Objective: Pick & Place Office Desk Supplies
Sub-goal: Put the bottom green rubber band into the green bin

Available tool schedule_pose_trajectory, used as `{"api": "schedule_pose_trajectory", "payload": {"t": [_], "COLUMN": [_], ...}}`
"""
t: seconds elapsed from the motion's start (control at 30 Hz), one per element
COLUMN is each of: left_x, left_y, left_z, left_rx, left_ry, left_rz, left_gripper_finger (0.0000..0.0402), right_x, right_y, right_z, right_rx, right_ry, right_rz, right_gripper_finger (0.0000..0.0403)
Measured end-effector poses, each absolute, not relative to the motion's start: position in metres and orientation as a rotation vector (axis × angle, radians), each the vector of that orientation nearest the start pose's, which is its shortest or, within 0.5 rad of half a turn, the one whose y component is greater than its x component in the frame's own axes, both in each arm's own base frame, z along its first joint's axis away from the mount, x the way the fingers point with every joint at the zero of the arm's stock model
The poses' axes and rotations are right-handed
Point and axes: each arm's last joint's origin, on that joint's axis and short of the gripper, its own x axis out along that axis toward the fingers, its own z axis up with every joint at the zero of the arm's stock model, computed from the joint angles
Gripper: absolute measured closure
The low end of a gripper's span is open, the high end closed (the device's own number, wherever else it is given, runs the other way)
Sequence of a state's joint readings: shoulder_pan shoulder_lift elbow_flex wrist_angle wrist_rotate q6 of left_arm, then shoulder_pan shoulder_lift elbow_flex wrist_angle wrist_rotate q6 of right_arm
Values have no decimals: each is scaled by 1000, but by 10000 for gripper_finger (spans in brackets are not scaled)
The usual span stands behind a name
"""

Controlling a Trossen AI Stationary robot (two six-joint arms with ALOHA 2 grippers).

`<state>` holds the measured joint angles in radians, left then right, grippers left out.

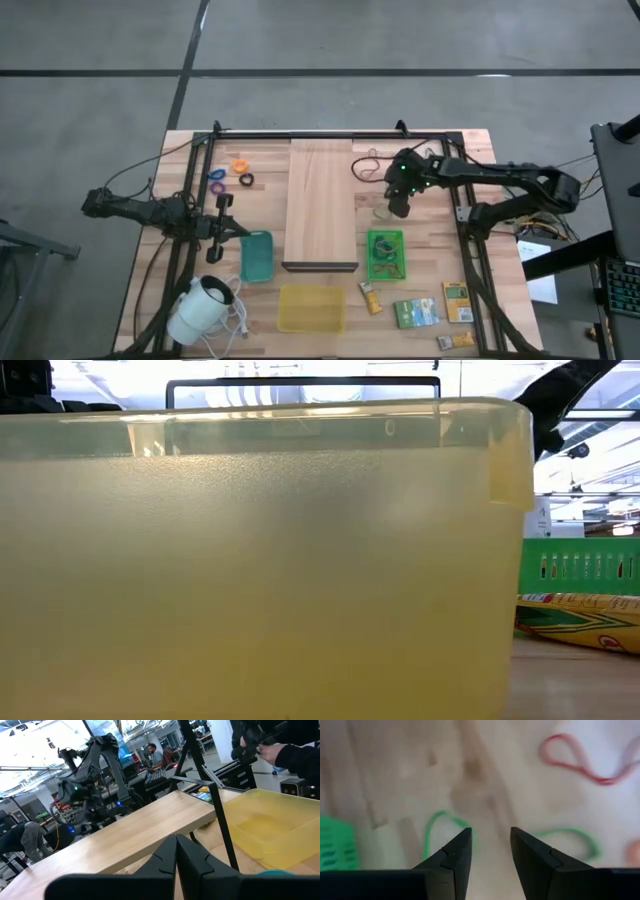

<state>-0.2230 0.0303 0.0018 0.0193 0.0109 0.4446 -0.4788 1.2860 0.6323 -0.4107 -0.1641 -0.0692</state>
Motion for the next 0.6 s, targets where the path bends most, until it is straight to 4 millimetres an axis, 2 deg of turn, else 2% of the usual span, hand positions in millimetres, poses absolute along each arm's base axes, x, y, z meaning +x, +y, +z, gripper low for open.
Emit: {"api": "schedule_pose_trajectory", "payload": {"t": [0.13,0.6], "left_x": [97,97], "left_y": [-22,-22], "left_z": [164,164], "left_rx": [443,443], "left_ry": [-43,-43], "left_rz": [-232,-232], "left_gripper_finger": [390,390], "right_x": [205,217], "right_y": [-99,-106], "right_z": [160,136], "right_rx": [268,225], "right_ry": [1065,1094], "right_rz": [-158,-127], "right_gripper_finger": [266,267]}}
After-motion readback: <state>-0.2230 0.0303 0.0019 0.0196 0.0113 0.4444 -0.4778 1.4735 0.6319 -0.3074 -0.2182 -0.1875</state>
